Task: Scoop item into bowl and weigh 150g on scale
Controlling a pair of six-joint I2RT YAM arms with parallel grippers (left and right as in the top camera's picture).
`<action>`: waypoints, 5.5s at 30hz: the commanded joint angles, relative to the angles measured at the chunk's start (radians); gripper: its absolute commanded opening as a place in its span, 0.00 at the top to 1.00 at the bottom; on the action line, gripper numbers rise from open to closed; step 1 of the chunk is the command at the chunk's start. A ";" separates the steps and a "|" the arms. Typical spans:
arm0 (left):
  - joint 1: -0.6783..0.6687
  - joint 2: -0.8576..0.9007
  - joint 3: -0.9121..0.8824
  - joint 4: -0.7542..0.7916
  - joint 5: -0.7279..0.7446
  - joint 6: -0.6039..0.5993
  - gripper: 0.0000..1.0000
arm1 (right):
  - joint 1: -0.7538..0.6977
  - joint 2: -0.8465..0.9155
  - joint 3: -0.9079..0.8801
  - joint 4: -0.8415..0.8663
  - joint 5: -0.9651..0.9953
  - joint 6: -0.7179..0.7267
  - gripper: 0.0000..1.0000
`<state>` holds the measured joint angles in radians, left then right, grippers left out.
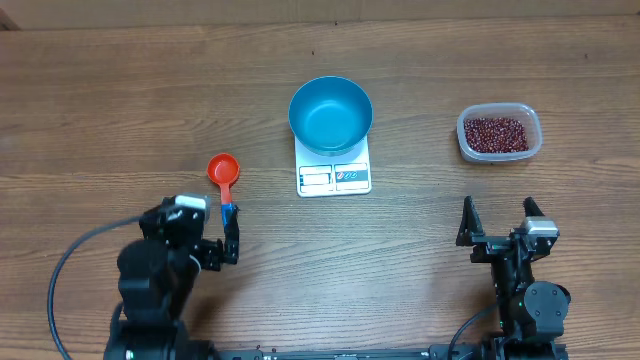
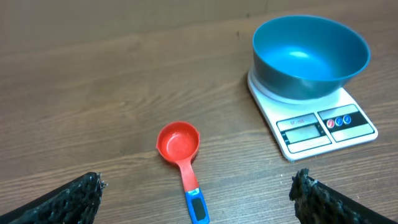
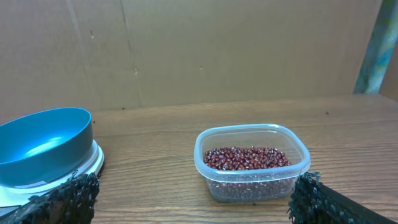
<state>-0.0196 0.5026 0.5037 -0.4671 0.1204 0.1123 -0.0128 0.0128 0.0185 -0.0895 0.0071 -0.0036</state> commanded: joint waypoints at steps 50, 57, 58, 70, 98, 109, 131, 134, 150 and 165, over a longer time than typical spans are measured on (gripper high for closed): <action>-0.007 0.617 0.288 -0.113 0.011 0.041 0.00 | -0.003 -0.010 -0.011 0.005 0.002 -0.005 0.00; -0.007 0.659 0.316 -0.139 0.011 0.042 0.00 | -0.003 -0.010 -0.011 0.005 0.002 -0.005 0.00; -0.007 0.666 0.319 -0.140 0.011 0.042 0.01 | -0.003 -0.010 -0.011 0.005 0.003 -0.005 0.00; -0.007 0.756 0.364 -0.166 0.011 0.042 0.00 | -0.003 -0.010 -0.011 0.005 0.002 -0.005 0.00; -0.007 0.869 0.427 -0.217 0.038 0.068 0.00 | -0.003 -0.010 -0.011 0.005 0.002 -0.005 0.00; -0.007 0.928 0.442 -0.221 0.038 0.068 0.00 | -0.003 -0.010 -0.011 0.005 0.002 -0.005 0.00; -0.007 0.936 0.442 -0.216 0.035 0.075 0.00 | -0.003 -0.010 -0.011 0.005 0.002 -0.005 0.00; -0.007 0.936 0.442 -0.213 0.034 0.075 0.01 | -0.003 -0.010 -0.011 0.005 0.002 -0.005 0.00; -0.007 0.936 0.442 -0.206 0.035 0.074 0.00 | -0.003 -0.010 -0.011 0.005 0.003 -0.005 0.00; -0.007 0.936 0.442 -0.219 0.038 0.021 0.00 | -0.003 -0.010 -0.011 0.005 0.002 -0.005 0.00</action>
<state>-0.0196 1.4273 0.9173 -0.6796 0.1398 0.1558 -0.0128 0.0128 0.0185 -0.0898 0.0071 -0.0048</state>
